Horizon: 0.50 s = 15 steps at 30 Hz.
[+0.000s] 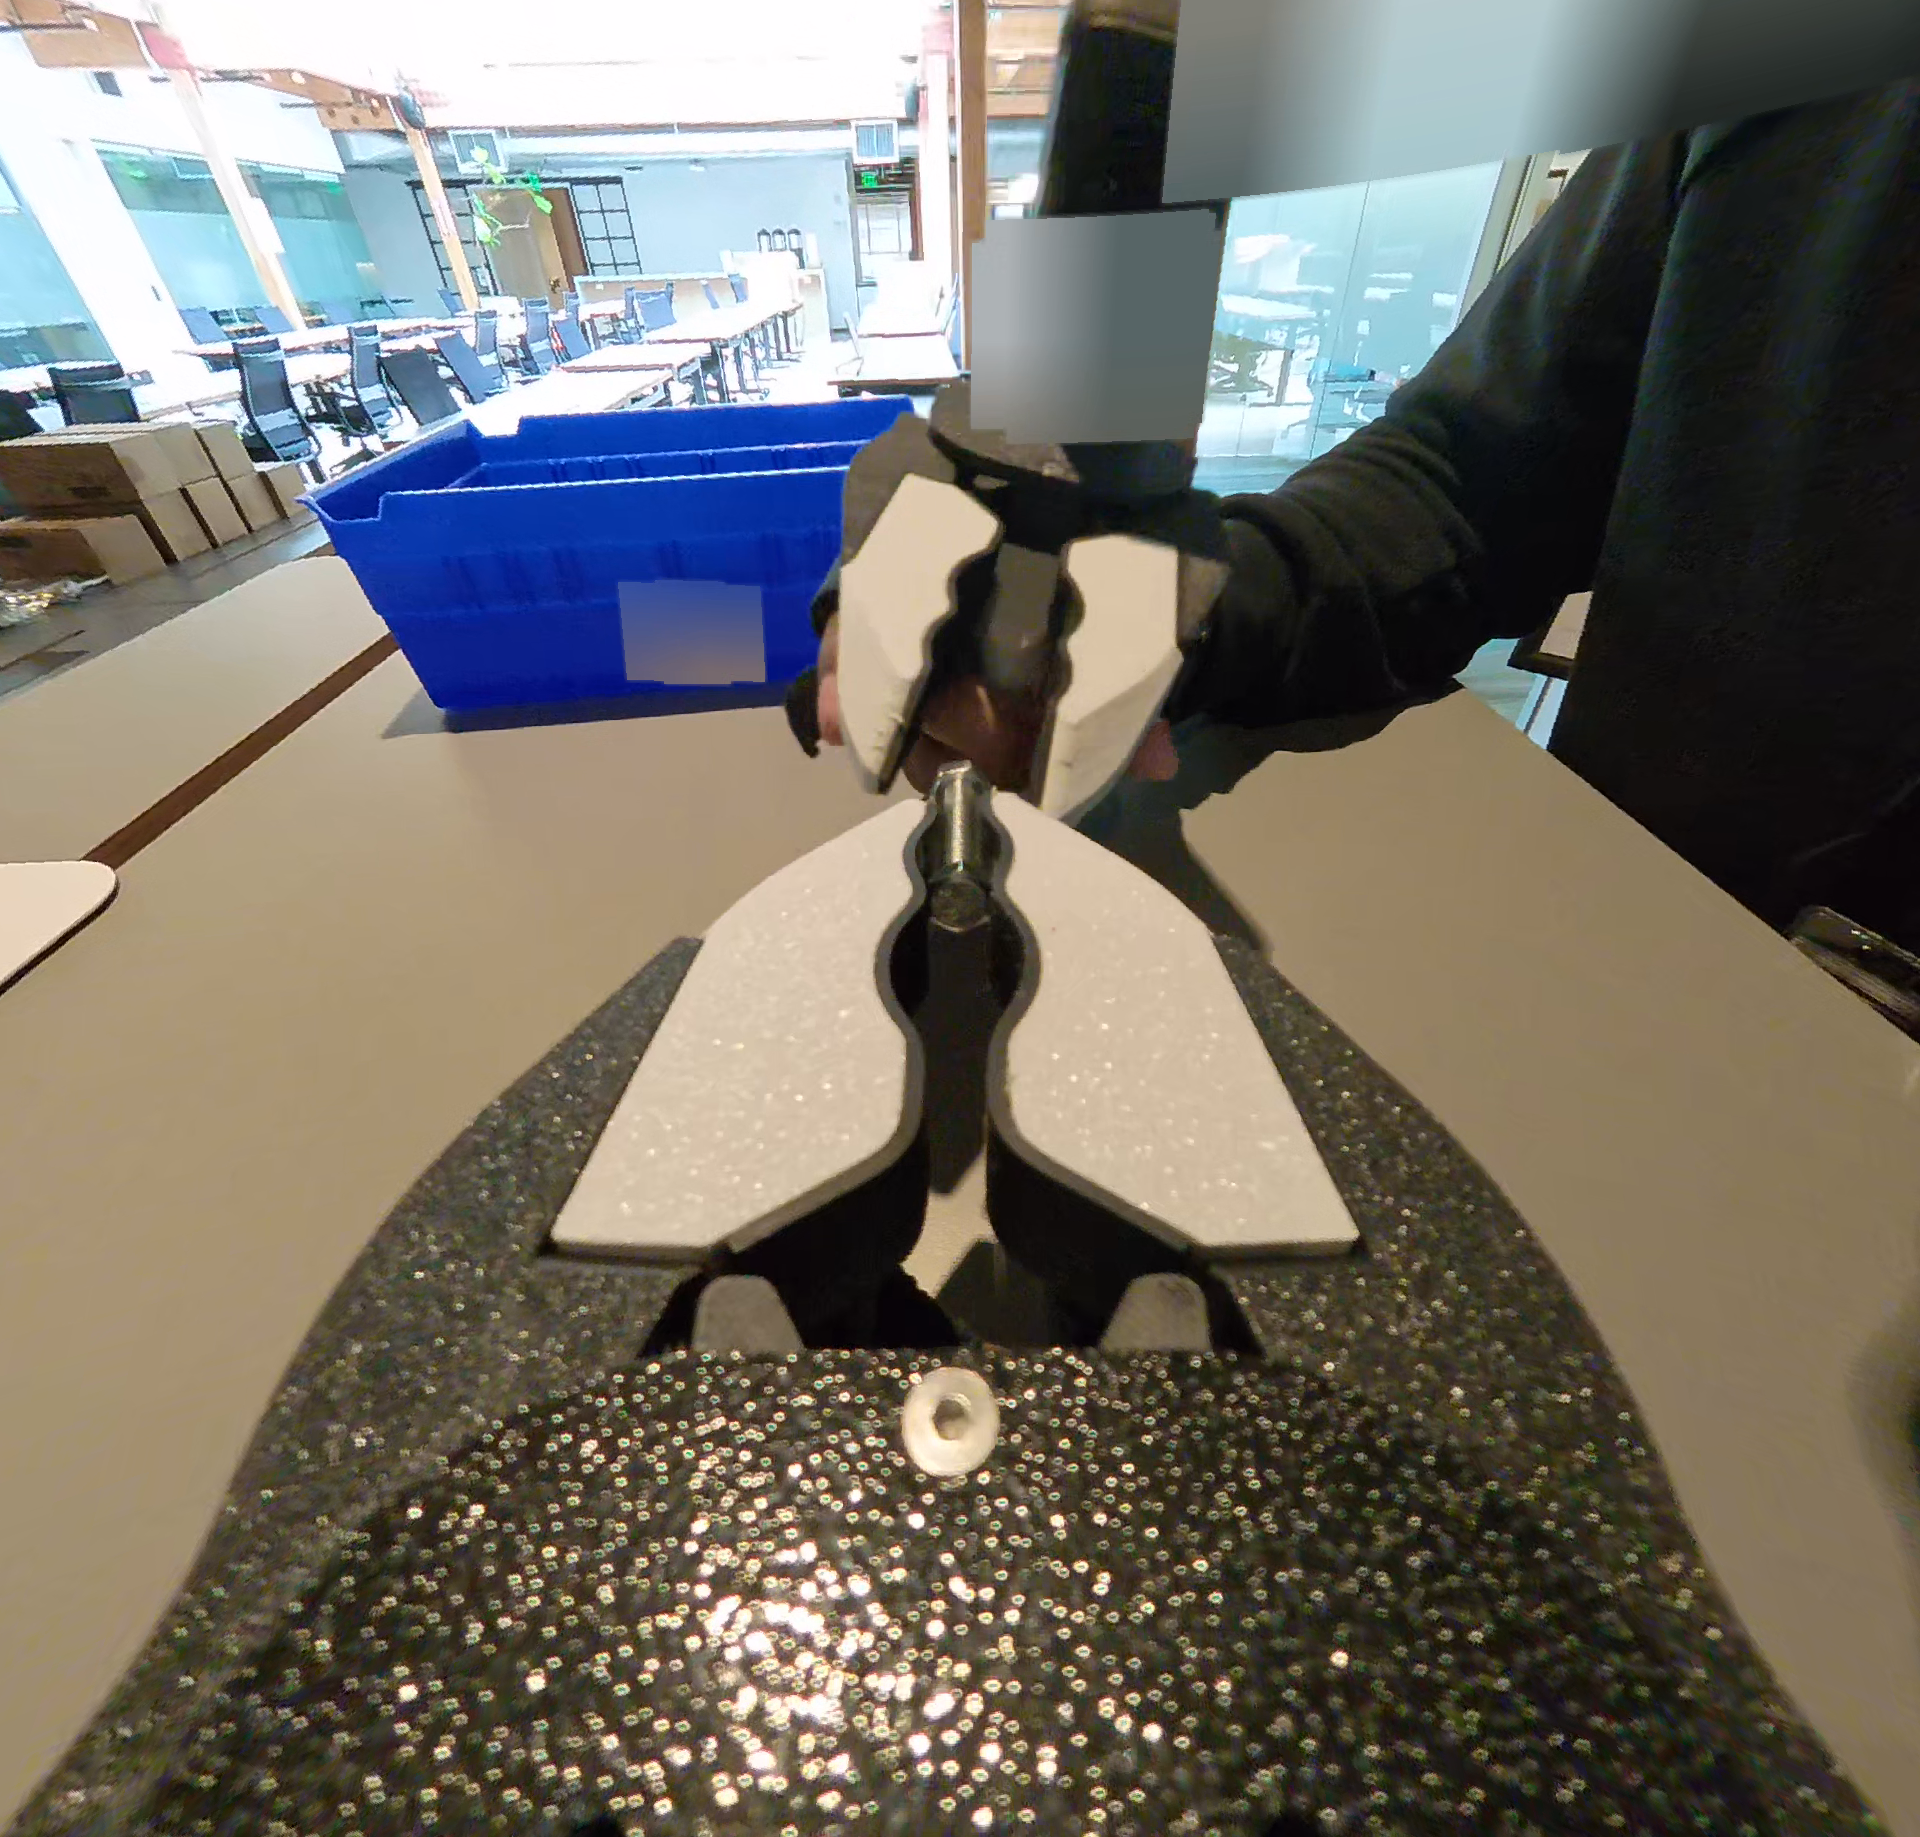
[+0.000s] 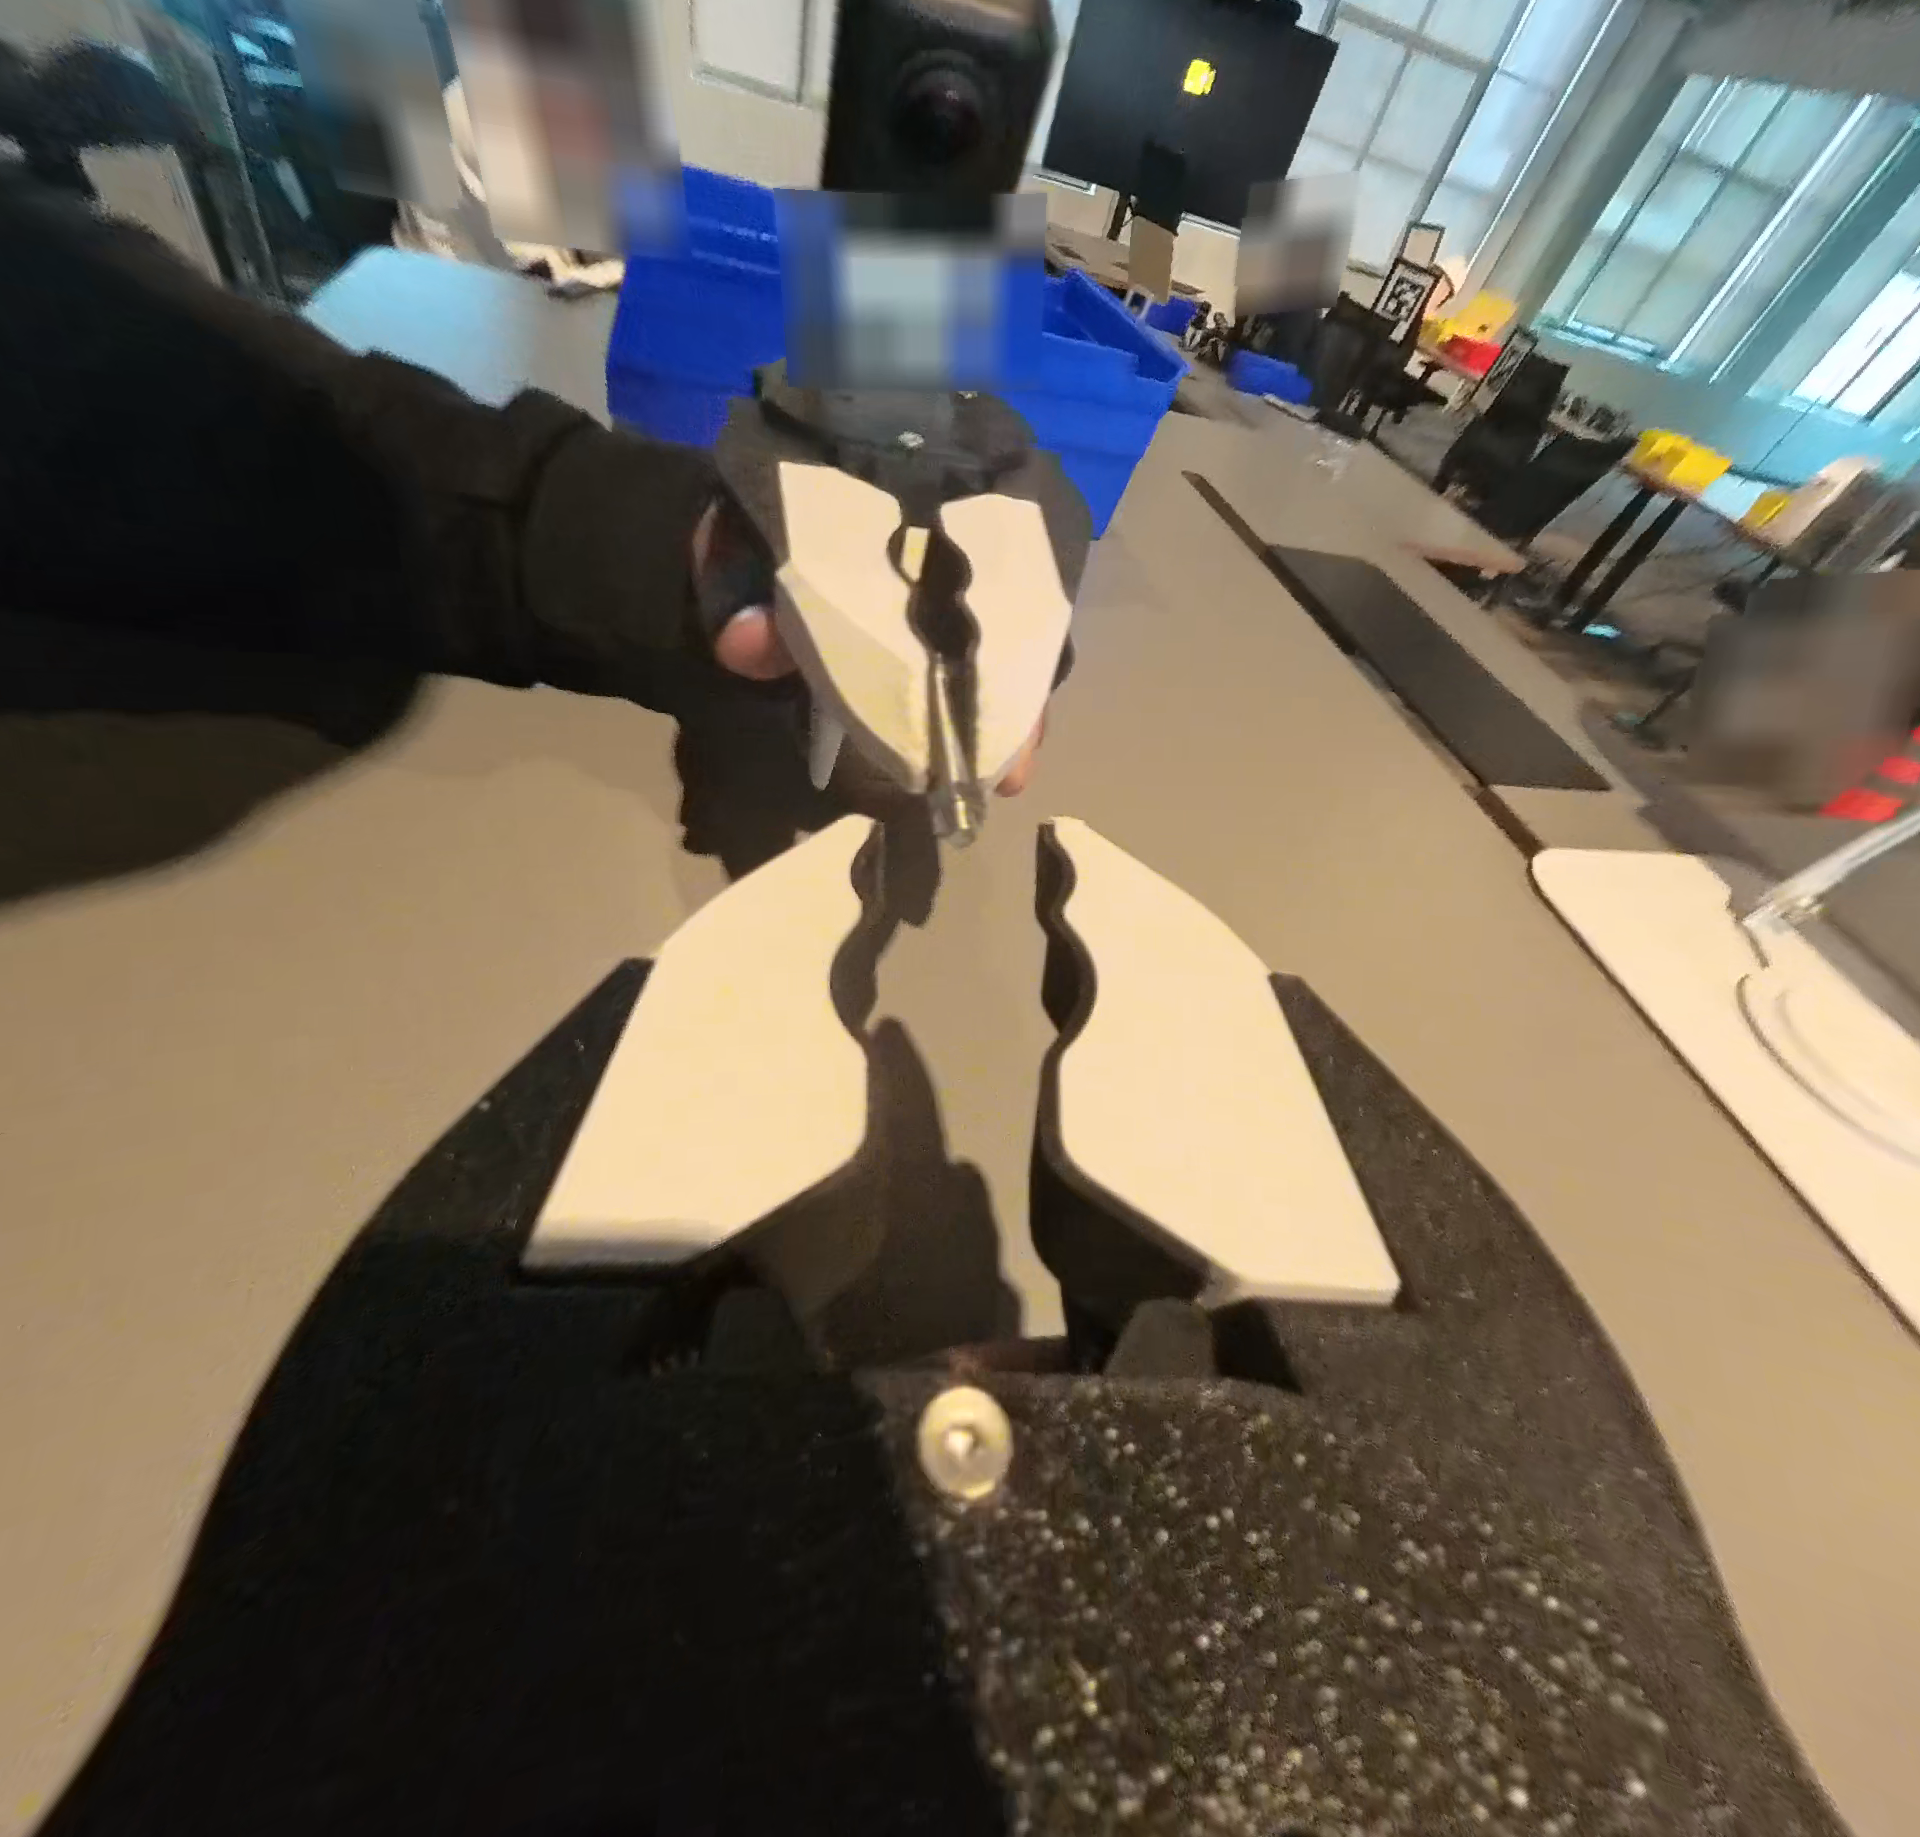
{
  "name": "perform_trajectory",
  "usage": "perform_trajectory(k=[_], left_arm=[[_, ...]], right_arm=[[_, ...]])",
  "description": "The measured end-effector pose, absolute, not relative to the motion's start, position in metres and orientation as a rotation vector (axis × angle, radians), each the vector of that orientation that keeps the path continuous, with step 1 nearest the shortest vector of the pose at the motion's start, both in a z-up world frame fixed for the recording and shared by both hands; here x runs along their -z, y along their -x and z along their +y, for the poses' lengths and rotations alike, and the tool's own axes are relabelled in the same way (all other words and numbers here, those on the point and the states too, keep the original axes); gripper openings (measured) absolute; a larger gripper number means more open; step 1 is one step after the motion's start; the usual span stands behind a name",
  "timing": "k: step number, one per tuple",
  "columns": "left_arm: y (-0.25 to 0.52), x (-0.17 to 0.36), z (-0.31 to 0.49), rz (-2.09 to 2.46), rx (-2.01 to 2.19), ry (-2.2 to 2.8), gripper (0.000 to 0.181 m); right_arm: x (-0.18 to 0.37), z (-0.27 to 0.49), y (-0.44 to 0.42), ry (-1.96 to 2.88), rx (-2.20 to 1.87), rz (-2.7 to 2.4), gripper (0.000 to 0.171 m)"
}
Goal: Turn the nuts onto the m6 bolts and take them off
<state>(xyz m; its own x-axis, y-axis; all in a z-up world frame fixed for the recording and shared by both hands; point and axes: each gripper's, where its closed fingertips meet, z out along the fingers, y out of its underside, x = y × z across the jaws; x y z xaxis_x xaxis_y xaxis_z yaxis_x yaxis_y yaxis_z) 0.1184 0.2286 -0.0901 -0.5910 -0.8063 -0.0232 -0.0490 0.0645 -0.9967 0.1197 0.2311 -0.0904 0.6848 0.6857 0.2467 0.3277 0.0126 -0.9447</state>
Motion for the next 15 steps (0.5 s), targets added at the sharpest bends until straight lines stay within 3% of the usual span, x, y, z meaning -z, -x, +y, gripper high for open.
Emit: perform_trajectory(k=[7,15], left_arm=[[-0.118,0.092,0.226,1.756,1.585,0.855,0.005],[-0.119,0.095,0.223,1.778,1.551,0.848,0.005]], right_arm=[[0.096,0.233,-0.116,1.64,-0.331,-0.83,0.01],[0.095,0.222,-0.111,1.815,-1.413,-0.357,0.01]])
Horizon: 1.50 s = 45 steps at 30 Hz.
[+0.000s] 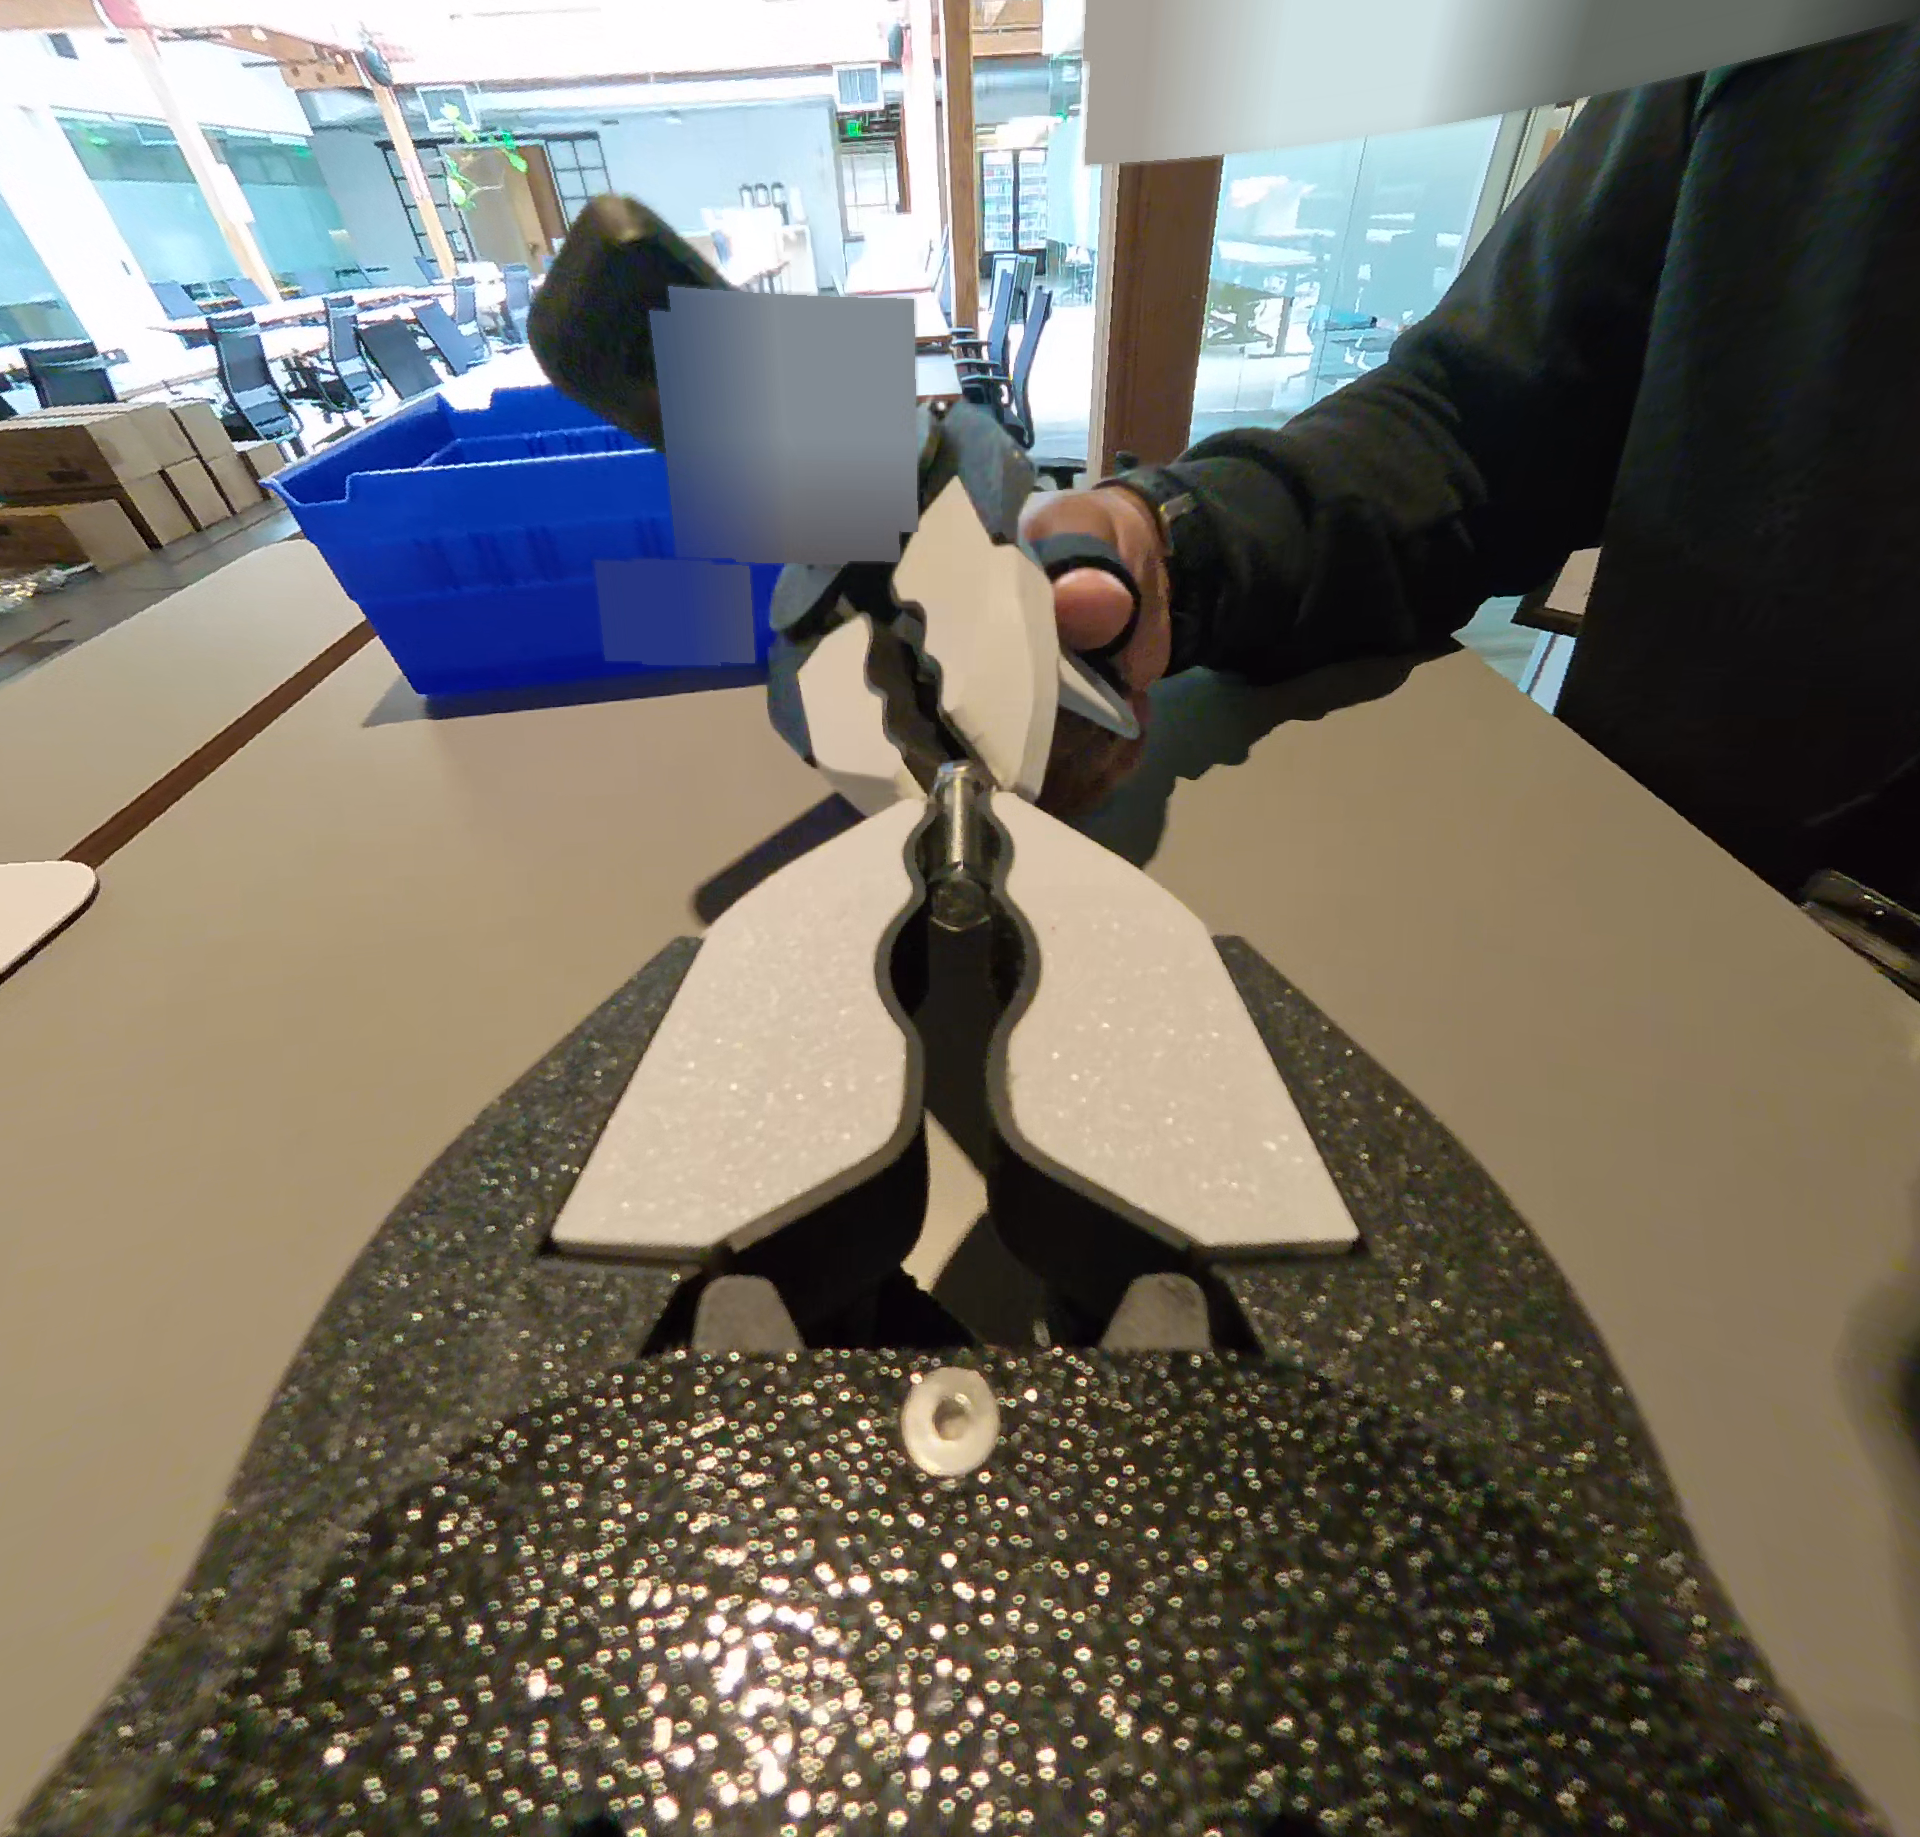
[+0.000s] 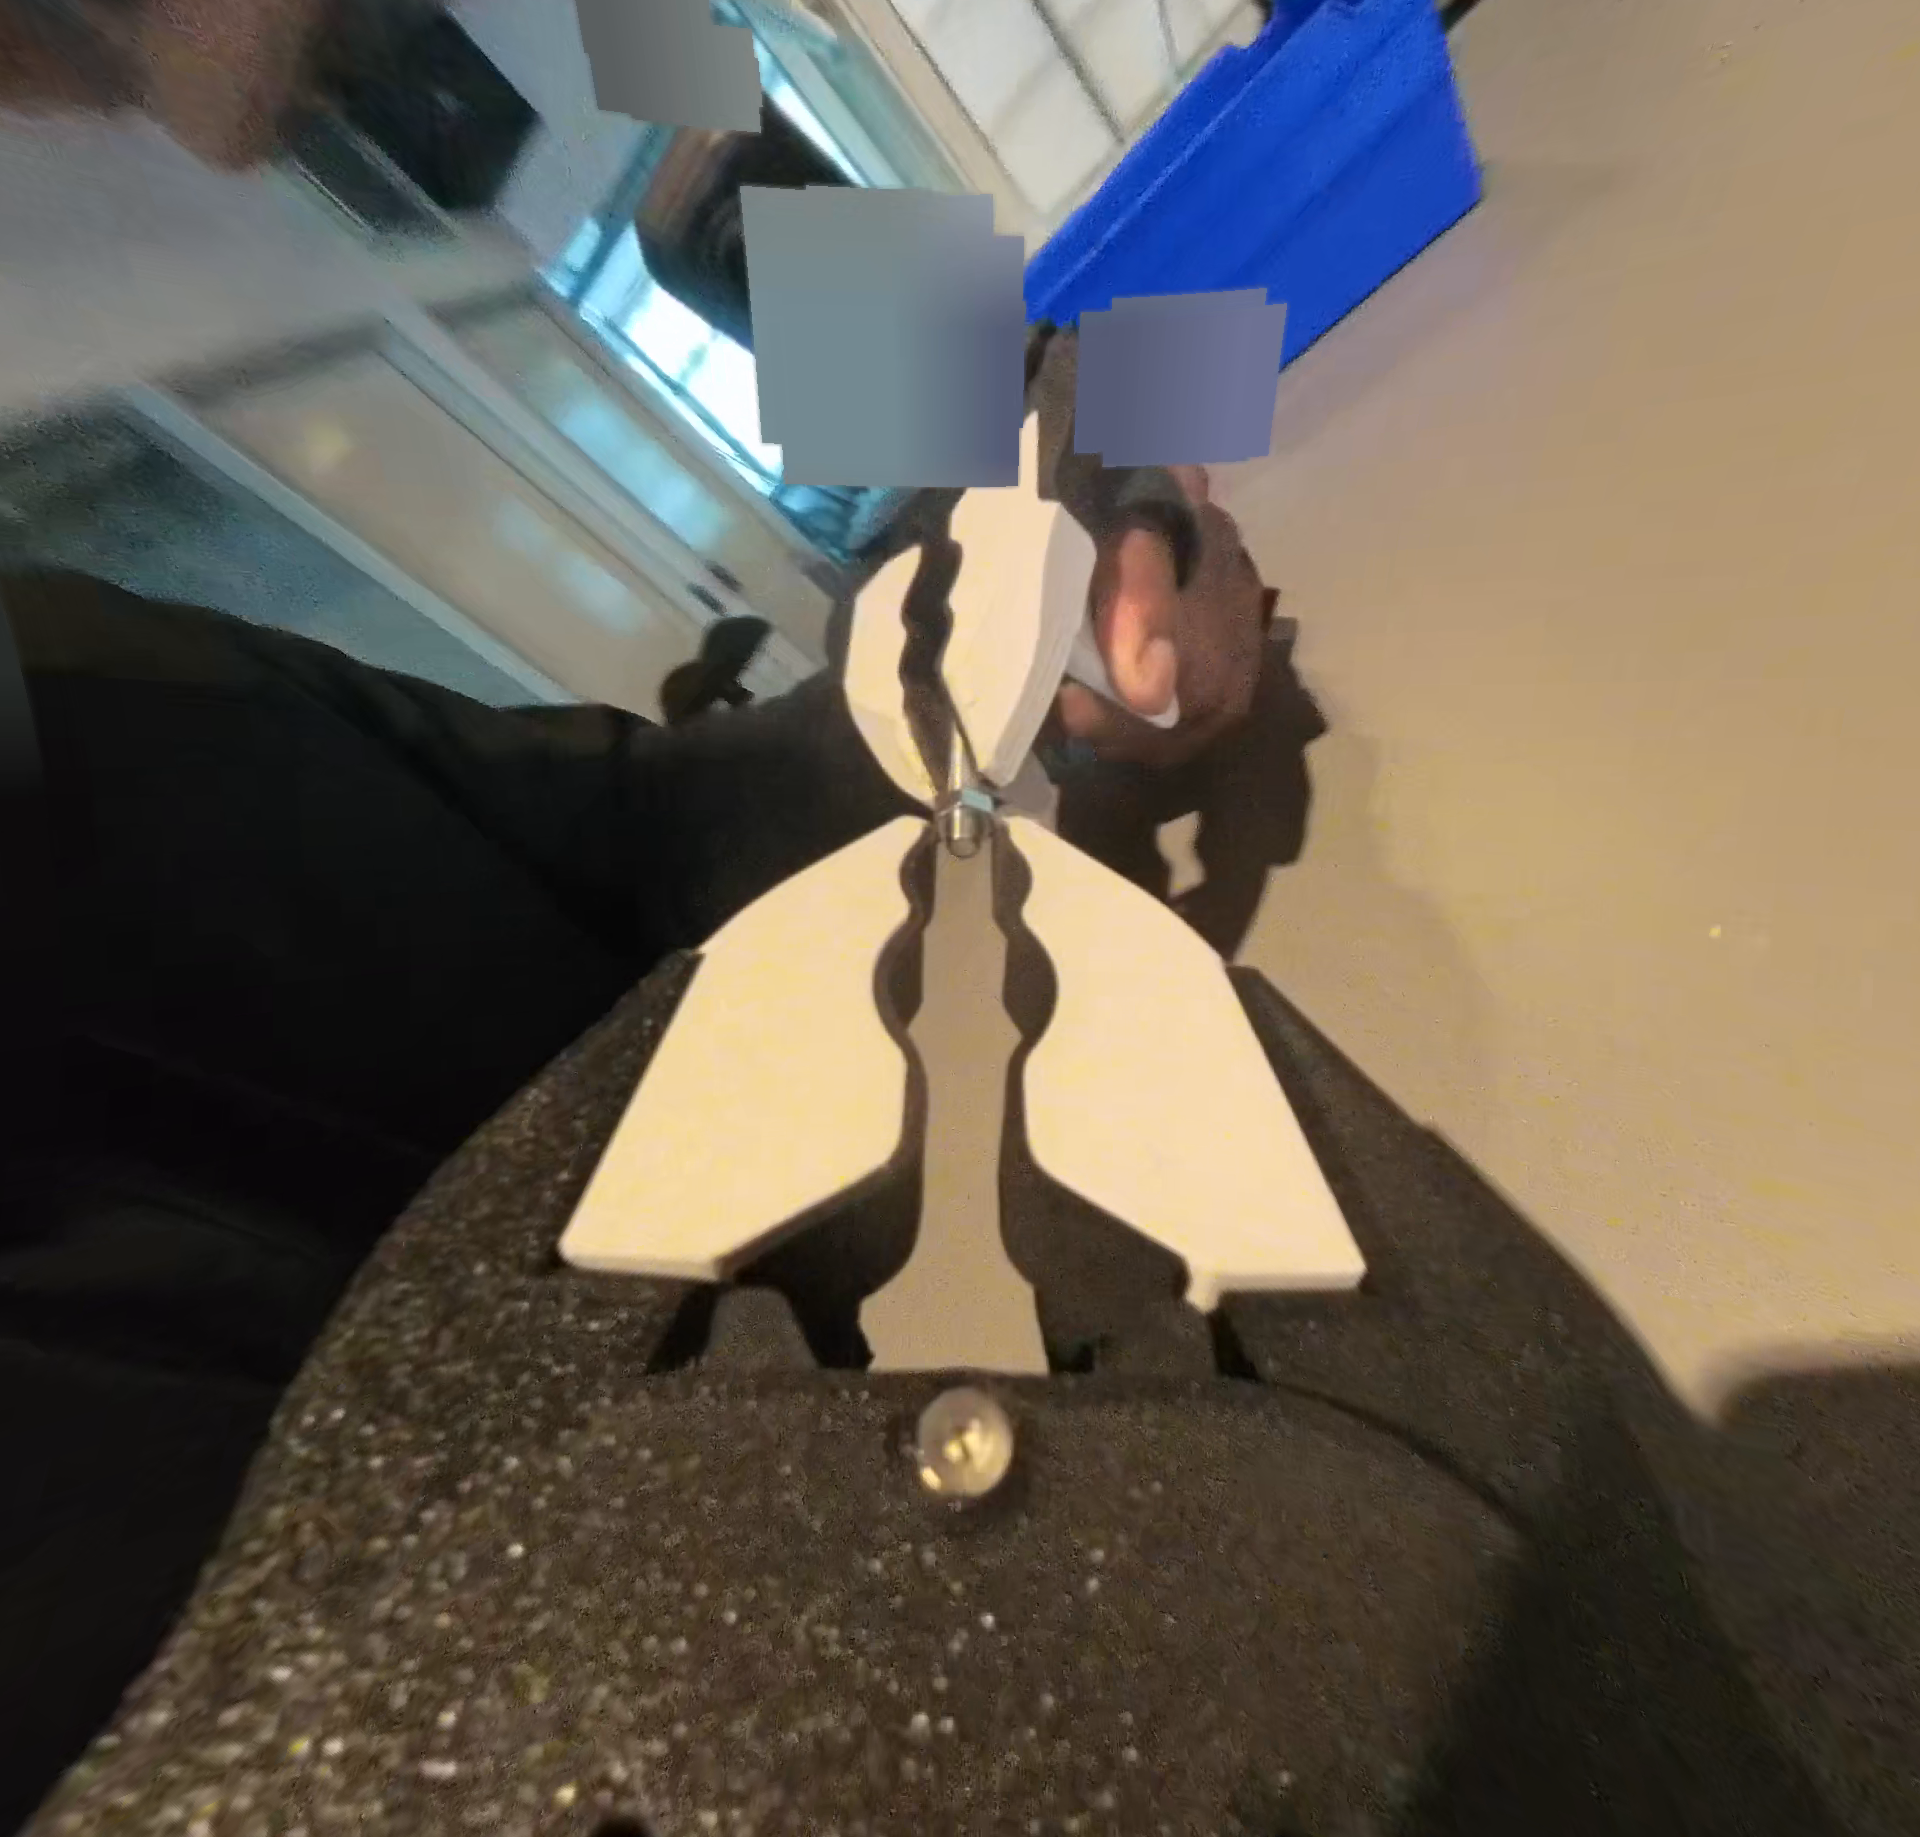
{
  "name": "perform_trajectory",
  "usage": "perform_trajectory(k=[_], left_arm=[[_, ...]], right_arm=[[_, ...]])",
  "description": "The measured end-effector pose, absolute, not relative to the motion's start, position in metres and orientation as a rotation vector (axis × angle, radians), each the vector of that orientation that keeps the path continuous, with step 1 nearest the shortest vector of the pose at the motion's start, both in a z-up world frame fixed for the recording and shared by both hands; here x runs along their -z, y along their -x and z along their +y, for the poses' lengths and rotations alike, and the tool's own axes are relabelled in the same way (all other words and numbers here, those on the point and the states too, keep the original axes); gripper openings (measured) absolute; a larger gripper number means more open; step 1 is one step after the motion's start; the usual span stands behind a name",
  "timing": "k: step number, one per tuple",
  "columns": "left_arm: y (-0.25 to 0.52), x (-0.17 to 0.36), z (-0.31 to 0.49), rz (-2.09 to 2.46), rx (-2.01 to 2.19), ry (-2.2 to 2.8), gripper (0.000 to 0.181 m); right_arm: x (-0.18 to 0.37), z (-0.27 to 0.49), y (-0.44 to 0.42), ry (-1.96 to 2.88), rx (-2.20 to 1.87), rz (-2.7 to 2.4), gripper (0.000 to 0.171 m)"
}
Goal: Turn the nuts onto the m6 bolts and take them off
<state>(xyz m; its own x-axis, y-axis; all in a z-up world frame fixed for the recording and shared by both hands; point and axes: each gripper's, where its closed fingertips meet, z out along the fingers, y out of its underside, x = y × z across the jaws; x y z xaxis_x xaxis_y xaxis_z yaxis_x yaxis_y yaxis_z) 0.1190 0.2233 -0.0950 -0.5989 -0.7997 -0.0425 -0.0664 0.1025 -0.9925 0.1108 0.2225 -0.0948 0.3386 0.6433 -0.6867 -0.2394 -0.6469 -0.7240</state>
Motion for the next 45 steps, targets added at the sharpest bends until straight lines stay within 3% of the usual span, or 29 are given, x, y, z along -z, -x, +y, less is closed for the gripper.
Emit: perform_trajectory(k=[5,11,19,22,24,30,32,36,41,45], left_arm=[[-0.118,0.09,0.228,1.734,1.589,0.858,0.005],[-0.118,0.091,0.227,1.745,1.6,0.862,0.005],[-0.117,0.091,0.226,1.753,1.612,0.867,0.005],[-0.118,0.093,0.224,1.776,1.592,0.864,0.005],[-0.117,0.094,0.223,1.78,1.588,0.856,0.005],[-0.118,0.096,0.222,1.795,1.57,0.85,0.005],[-0.119,0.096,0.222,1.794,1.562,0.857,0.005],[-0.118,0.091,0.227,1.751,1.599,0.863,0.005],[-0.117,0.089,0.229,1.737,1.622,0.873,0.005],[-0.118,0.09,0.229,1.743,1.618,0.877,0.005]], right_arm=[[0.091,0.226,-0.116,1.765,-1.151,-0.505,0.03],[0.085,0.232,-0.124,1.642,-0.551,-0.737,0.03],[0.091,0.233,-0.118,1.581,-0.208,-0.882,0.024],[0.095,0.232,-0.114,1.608,-0.255,-0.877,0.01],[0.096,0.23,-0.113,1.669,-0.395,-0.831,0.01],[0.094,0.223,-0.109,1.842,-1.35,-0.358,0.01],[0.094,0.223,-0.111,1.804,-1.474,-0.315,0.011],[0.089,0.229,-0.12,1.755,-1.192,-0.455,0.03],[0.078,0.233,-0.131,1.622,-0.579,-0.696,0.032],[0.084,0.229,-0.121,1.581,-0.344,-0.85,0.029]])
